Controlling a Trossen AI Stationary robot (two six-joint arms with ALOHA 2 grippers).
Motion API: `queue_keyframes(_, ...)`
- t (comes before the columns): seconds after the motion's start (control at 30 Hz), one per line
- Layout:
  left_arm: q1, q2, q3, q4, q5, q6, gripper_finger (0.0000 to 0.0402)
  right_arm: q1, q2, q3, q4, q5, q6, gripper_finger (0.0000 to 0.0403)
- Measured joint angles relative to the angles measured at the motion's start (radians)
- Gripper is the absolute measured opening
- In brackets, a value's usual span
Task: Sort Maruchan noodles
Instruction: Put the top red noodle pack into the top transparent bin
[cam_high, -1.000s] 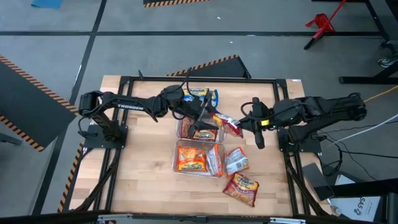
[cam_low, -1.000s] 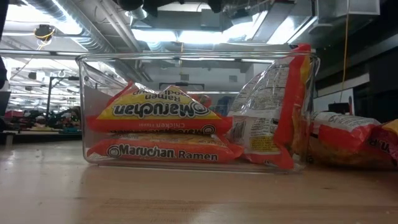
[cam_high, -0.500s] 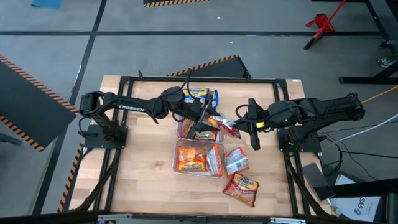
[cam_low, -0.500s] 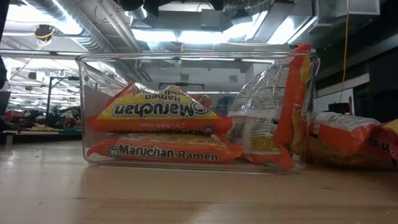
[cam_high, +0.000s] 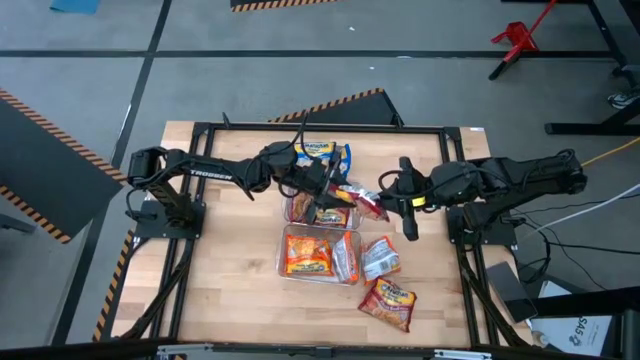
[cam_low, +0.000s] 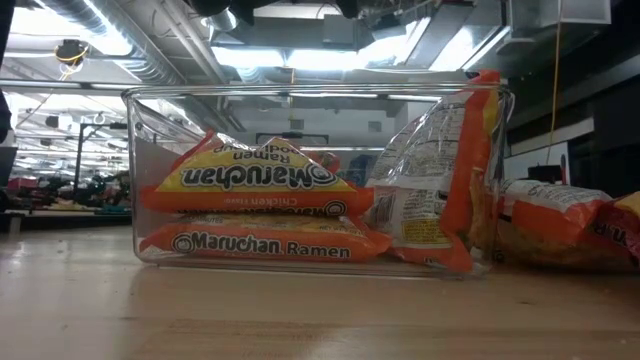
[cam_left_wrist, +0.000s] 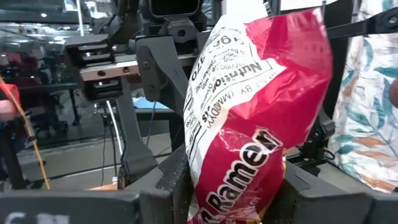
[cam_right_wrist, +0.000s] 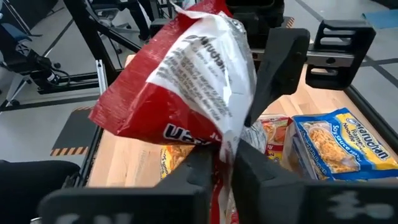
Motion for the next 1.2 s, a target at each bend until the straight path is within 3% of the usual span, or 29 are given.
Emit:
queue_keyframes(0.23, 0.001, -0.001, 0.000, -0.002, -0.075, -0.056, 0.0128, 0.000, -0.036, 0.000, -0.014, -0.017, -0.004, 0.0113)
queue_keyframes(0.43, 0.008, -0.003, 0.000, -0.039, -0.189, -0.173, 0.0128, 0.000, -0.134, 0.001, -0.022, -0.018, 0.001, 0.0147)
queue_keyframes(0.63, 0.055, -0.067, 0.000, -0.371, -0.240, -0.290, 0.0128, 0.001, -0.217, 0.002, -0.058, 0.019, 0.051, 0.0149)
queue_keyframes(0.97, 0.150, -0.151, 0.063, -0.958, -0.132, -0.258, 0.0128, 0.000, -0.227, 0.002, -0.124, 0.028, 0.052, 0.0150)
queue_keyframes(1.2, 0.168, -0.137, 0.098, -1.089, -0.093, -0.178, 0.0128, 0.000, -0.199, 0.000, -0.145, 0.035, 0.052, 0.0150)
